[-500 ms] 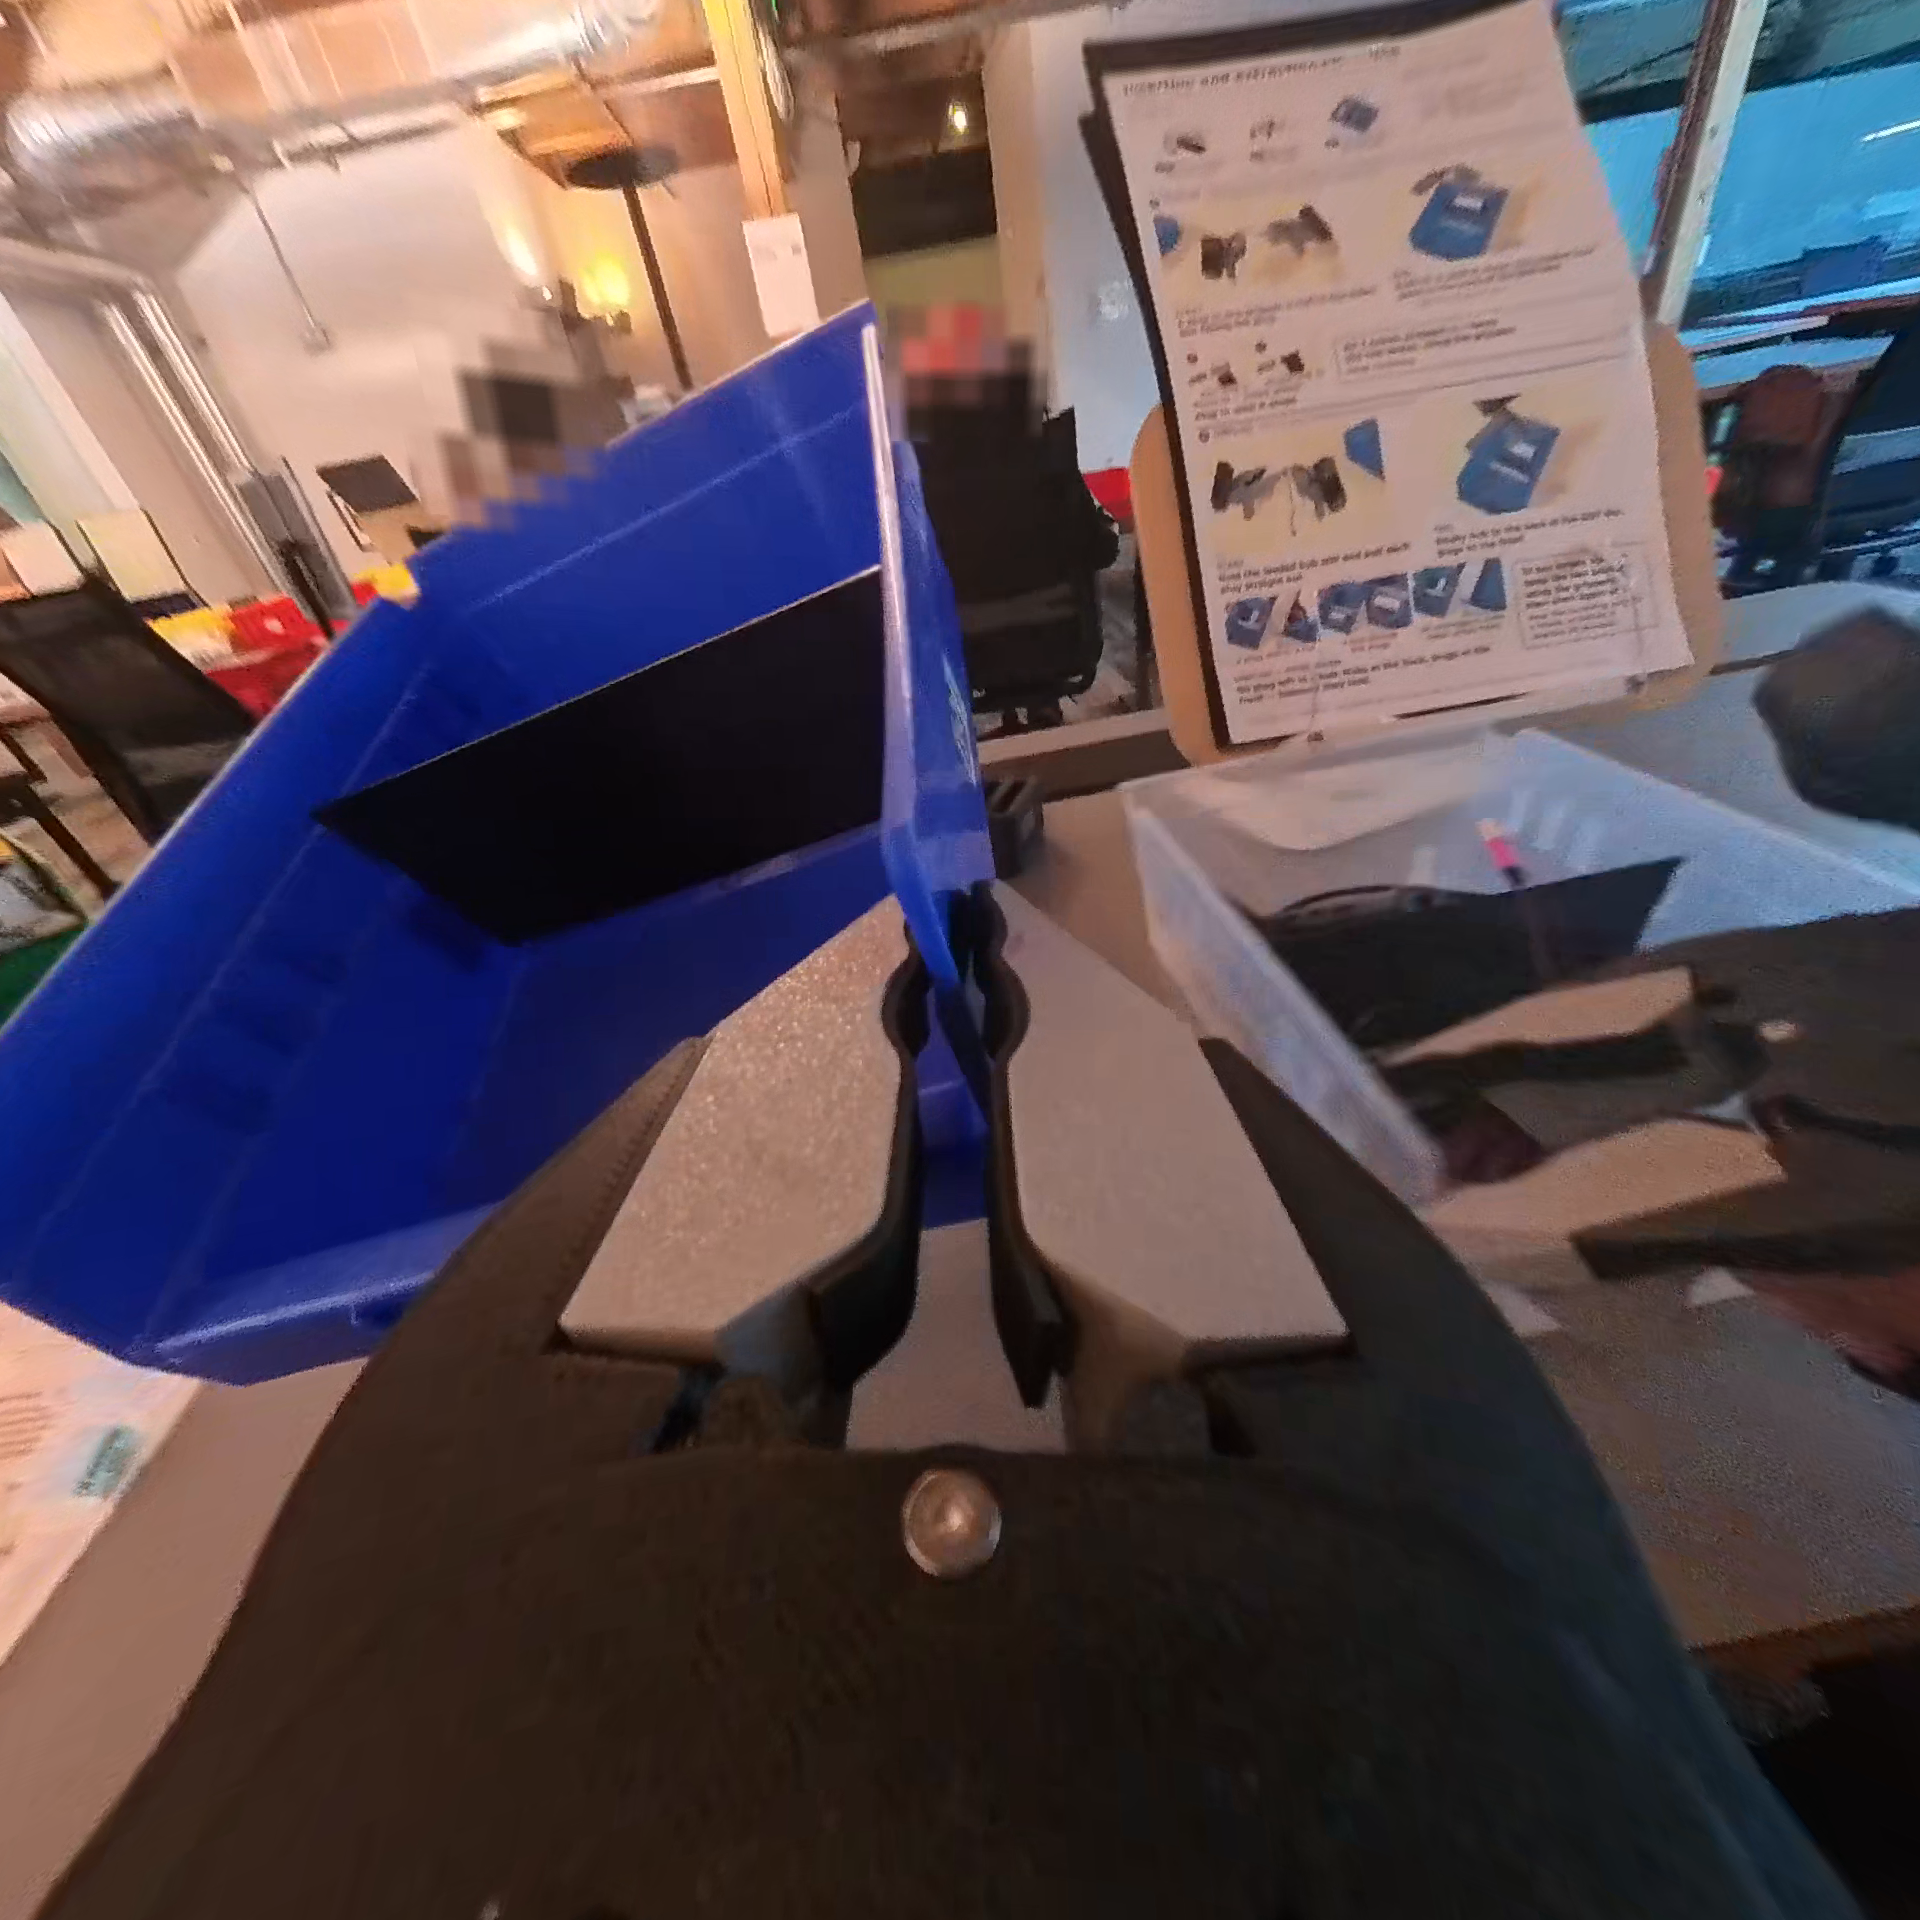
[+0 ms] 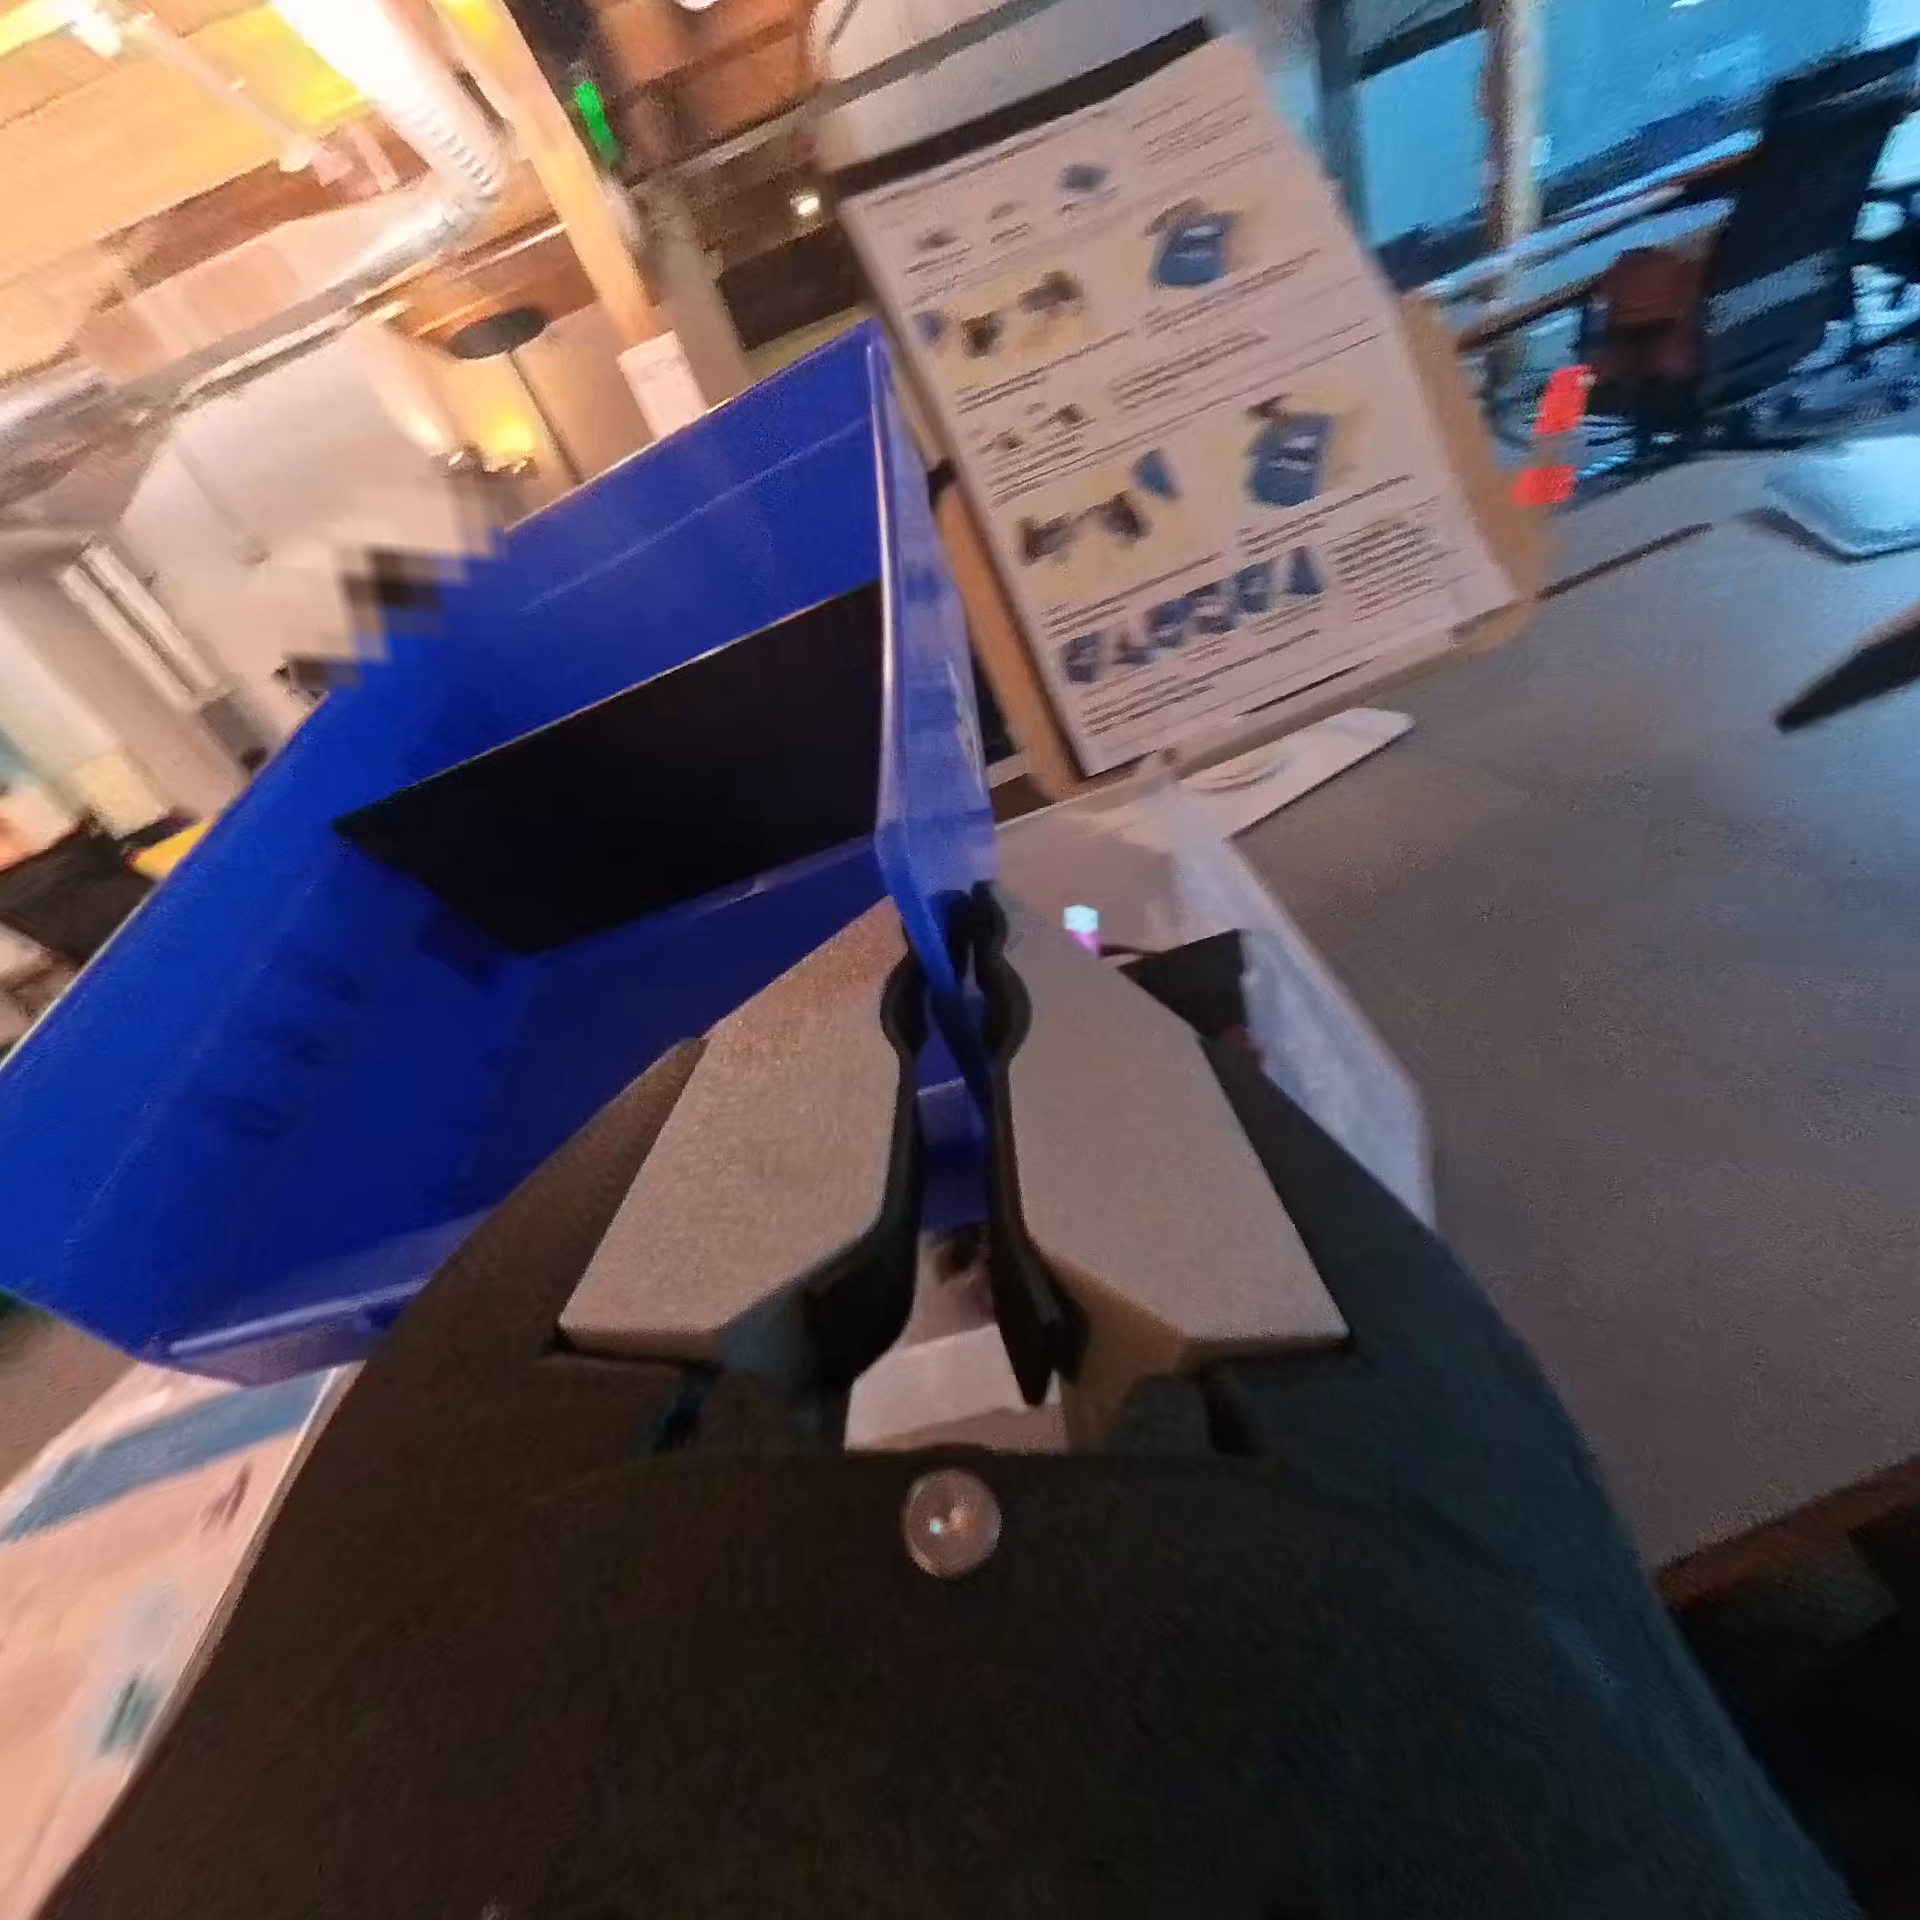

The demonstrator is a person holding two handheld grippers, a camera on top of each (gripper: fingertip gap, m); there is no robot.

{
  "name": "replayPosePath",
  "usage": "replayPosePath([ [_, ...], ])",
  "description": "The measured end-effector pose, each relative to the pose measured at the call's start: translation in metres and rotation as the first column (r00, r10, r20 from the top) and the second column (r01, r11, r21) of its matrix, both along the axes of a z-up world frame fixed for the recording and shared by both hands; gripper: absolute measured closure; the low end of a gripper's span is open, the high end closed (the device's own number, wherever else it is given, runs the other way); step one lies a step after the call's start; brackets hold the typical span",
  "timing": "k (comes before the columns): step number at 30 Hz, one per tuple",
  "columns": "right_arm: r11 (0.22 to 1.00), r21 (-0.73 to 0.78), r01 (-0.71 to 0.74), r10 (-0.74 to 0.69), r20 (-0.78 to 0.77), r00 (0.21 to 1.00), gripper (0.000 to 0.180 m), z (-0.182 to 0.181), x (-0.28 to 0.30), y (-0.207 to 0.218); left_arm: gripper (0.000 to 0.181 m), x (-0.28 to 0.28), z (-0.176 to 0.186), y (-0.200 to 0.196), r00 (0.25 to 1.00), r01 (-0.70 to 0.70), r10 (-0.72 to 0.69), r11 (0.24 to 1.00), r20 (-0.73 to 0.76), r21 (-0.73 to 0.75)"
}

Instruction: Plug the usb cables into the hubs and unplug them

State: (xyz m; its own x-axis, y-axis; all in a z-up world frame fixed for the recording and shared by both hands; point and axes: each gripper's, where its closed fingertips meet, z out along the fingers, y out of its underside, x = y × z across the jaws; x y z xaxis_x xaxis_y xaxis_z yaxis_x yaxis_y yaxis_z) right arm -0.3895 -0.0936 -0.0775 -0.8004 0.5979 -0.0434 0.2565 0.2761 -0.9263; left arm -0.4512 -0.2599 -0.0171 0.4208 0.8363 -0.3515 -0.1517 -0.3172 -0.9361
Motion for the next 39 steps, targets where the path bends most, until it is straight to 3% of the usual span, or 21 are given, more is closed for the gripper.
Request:
replayPosePath([
  [2,1.0,0.015,0.023,-0.023,-0.015,1.0,0.102,0.019,0.012,0.034,0.178,0.013,-0.002,0.042,0.997,0.076,-0.077,0.996,-0.02,-0.055],
  [6,0.987,0.019,0.161,-0.153,-0.219,0.964,0.106,0.06,0.033,0.107,0.176,0.047,-0.02,0.128,0.971,0.236,-0.239,0.961,-0.009,-0.146],
  [10,0.959,-0.044,0.28,-0.283,-0.231,0.931,0.099,0.082,0.047,0.159,0.176,0.077,-0.051,0.208,0.917,0.399,-0.394,0.901,0.065,-0.168],
  [15,0.952,-0.141,0.273,-0.302,-0.268,0.915,0.1,0.101,0.059,0.174,0.175,0.095,-0.101,0.292,0.876,0.481,-0.464,0.839,0.129,-0.253],
  [18,0.949,-0.121,0.29,-0.312,-0.264,0.913,0.1,0.096,0.055,0.175,0.175,0.097,-0.13,0.328,0.862,0.507,-0.478,0.805,0.17,-0.309],
  [21,0.951,-0.065,0.302,-0.308,-0.229,0.923,0.1,0.079,0.042,0.17,0.175,0.097,-0.159,0.352,0.812,0.577,-0.508,0.774,0.288,-0.261],
  [24,0.955,0.064,0.289,-0.277,-0.15,0.949,0.1,0.044,0.027,0.161,0.174,0.092,-0.167,0.347,0.795,0.589,-0.491,0.766,0.356,-0.259],
  [29,0.959,0.147,0.244,-0.224,-0.139,0.965,0.1,0.026,0.02,0.139,0.152,0.084,-0.122,0.286,0.775,0.615,-0.505,0.741,0.38,-0.27],
  [31,0.968,0.155,0.199,-0.182,-0.114,0.977,0.101,0.019,0.022,0.126,0.141,0.063,-0.101,0.239,0.827,0.542,-0.431,0.784,0.361,-0.303],
  [35,0.968,0.242,0.066,-0.053,-0.061,0.997,0.111,-0.01,0.026,0.083,0.12,0.033,-0.085,0.154,0.826,0.461,-0.351,0.87,0.44,-0.173],
  [39,0.905,0.425,-0.011,-0.008,0.042,0.999,0.118,-0.06,0.025,0.054,0.118,0.007,-0.085,0.103,0.864,0.316,-0.215,0.935,0.455,-0.16],
])
